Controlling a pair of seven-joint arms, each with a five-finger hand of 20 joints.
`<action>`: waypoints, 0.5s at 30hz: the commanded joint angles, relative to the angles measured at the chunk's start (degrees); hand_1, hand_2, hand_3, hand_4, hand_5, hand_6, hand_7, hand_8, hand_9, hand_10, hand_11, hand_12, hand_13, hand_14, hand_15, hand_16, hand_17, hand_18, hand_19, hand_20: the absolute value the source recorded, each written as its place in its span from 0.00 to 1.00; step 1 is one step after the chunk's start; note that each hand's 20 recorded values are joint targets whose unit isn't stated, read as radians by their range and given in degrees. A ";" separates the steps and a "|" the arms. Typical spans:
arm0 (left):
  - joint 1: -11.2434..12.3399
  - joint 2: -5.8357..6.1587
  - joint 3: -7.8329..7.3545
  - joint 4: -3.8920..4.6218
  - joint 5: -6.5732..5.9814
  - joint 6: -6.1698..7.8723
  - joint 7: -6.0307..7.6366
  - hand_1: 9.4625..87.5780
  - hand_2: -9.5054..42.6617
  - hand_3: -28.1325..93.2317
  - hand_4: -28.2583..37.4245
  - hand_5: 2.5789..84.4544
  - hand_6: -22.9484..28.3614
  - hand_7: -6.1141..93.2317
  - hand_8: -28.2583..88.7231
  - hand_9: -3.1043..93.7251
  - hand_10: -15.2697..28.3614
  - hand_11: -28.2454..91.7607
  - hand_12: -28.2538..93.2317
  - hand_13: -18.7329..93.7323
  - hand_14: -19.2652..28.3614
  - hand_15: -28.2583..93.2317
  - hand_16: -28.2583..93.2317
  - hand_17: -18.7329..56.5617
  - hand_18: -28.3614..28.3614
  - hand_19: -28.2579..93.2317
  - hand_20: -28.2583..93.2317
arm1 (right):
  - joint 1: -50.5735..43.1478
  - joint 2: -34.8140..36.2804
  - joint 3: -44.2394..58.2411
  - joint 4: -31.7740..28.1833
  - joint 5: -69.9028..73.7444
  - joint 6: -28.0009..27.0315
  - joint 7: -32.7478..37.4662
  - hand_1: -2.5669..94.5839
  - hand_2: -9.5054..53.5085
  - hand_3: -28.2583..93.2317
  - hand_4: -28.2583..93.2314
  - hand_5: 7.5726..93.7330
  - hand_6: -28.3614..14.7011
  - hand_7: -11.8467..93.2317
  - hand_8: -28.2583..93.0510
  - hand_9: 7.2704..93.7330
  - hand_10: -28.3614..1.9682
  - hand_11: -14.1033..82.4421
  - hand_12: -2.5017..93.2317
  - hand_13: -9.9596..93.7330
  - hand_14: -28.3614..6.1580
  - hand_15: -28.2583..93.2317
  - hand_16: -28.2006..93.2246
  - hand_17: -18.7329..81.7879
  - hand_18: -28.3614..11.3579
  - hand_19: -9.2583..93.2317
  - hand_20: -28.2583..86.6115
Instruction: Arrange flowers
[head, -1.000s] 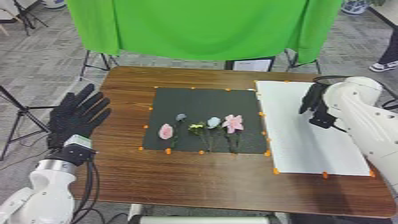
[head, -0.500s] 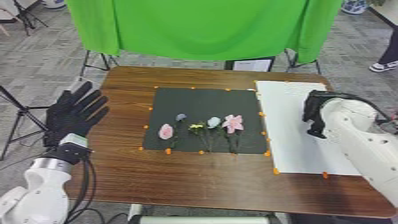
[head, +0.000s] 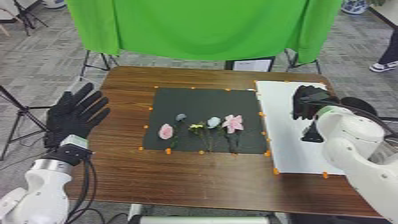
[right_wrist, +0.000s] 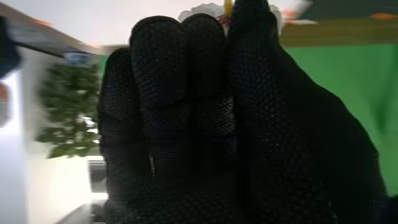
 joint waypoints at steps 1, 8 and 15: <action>1.66 -0.12 -0.46 -0.41 -1.04 0.08 0.59 0.23 0.40 0.81 0.00 0.45 0.64 0.16 0.19 0.38 0.72 0.38 0.36 0.36 0.75 0.48 0.21 0.15 0.78 0.49 0.32 | -4.14 -5.62 -1.21 -4.19 -4.42 -1.98 -3.33 0.64 0.00 0.80 0.00 0.71 0.68 0.55 0.29 0.88 0.73 0.36 0.56 0.79 0.64 0.58 0.60 0.52 0.23 0.78 0.53; 0.69 0.24 0.23 -0.19 -0.89 0.22 0.78 0.21 0.41 0.81 0.00 0.45 0.64 0.16 0.19 0.38 0.72 0.38 0.36 0.36 0.75 0.48 0.21 0.15 0.78 0.48 0.32 | -4.46 -9.13 -4.36 -4.48 -3.67 -3.02 -2.35 0.64 0.00 0.80 0.00 0.71 0.68 0.55 0.29 0.87 0.72 0.35 0.56 0.79 0.64 0.58 0.60 0.52 0.22 0.78 0.53; 1.07 0.12 0.26 -0.18 -1.20 0.39 0.64 0.19 0.42 0.80 0.00 0.45 0.64 0.16 0.19 0.38 0.72 0.38 0.36 0.36 0.75 0.48 0.21 0.15 0.78 0.48 0.32 | -1.92 -12.70 -6.61 -2.46 -4.11 -2.94 -2.31 0.62 0.00 0.81 0.00 0.71 0.68 0.54 0.28 0.87 0.72 0.35 0.56 0.79 0.62 0.58 0.59 0.52 0.22 0.78 0.53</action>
